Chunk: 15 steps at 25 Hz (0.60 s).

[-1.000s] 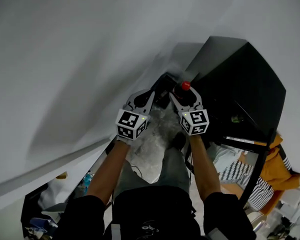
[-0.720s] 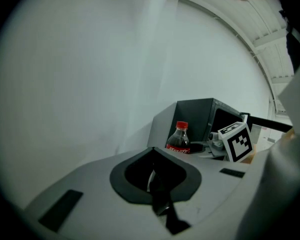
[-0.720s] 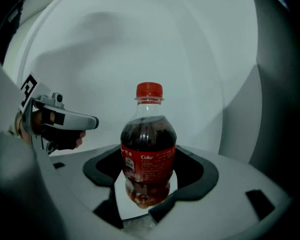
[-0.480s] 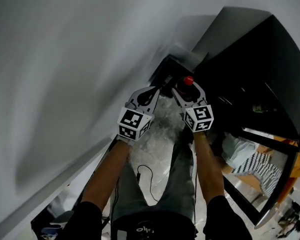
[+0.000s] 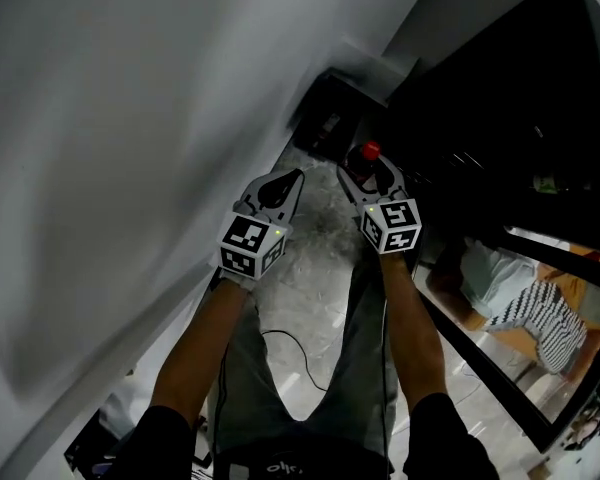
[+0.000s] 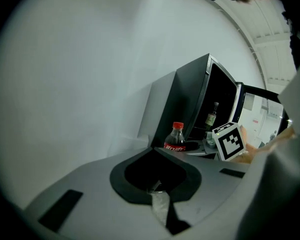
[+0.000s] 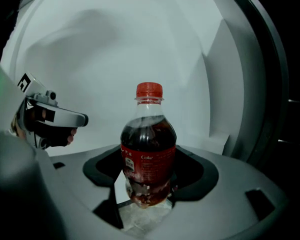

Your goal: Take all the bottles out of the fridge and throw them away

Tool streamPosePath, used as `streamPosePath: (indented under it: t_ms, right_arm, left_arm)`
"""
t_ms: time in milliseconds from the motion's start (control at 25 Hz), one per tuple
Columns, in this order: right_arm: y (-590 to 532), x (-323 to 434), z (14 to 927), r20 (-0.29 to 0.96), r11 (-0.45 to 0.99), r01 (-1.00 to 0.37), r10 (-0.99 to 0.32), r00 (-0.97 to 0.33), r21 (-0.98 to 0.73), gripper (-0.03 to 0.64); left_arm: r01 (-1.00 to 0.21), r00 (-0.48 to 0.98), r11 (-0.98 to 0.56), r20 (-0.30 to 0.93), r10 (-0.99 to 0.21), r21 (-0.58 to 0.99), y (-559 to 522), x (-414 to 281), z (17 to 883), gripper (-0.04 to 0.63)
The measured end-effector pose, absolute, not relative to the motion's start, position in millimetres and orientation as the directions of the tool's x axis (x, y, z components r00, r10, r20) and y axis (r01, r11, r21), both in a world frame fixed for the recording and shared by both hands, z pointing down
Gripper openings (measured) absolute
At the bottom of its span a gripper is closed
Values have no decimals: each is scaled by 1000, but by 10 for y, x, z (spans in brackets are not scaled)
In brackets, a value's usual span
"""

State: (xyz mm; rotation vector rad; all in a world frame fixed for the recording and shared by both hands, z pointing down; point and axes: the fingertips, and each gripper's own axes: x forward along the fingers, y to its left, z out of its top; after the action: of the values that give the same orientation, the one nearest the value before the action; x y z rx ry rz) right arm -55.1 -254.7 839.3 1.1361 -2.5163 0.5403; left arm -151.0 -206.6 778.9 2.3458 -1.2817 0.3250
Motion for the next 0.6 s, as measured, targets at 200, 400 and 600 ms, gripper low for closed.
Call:
streamPosePath:
  t_ms: [200,400,600]
  right_arm:
    - [-2750,-588,8912,450,608,-770,-642,-621,-194,310]
    - [-3072,-684,9584,455,593,-780,-649,-610,-199,311]
    - [-3359,-705,10261,465,565,-792,-650,-601,-232,311]
  left_arm:
    - [-844,535,-462,396,-746,272,-2138,-1538,8138,2]
    - [-849,527,-462,375,-762,255,-2283,-1583,8539,2]
    - [-858,513,-459,369,-775,230,-2444,-1592,8942,2]
